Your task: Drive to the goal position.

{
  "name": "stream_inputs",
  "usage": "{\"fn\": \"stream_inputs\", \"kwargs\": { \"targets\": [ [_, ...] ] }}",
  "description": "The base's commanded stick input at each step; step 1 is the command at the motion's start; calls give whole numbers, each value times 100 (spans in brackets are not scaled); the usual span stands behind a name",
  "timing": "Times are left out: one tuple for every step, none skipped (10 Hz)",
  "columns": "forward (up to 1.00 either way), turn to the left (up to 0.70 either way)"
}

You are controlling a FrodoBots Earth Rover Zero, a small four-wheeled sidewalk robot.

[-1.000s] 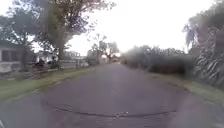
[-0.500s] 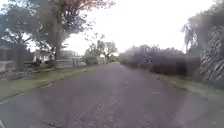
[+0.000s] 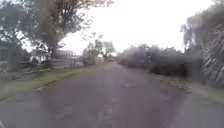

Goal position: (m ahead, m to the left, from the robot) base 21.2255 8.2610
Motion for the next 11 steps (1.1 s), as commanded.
{"fn": "stream_inputs", "kwargs": {
  "targets": [
    [70,-14],
    [70,-14],
    [70,-14],
    [70,-14],
    [70,-14],
    [70,-14],
    [70,-14],
    [70,-14],
    [70,-14],
    [70,-14],
    [70,-14]
  ]
}}
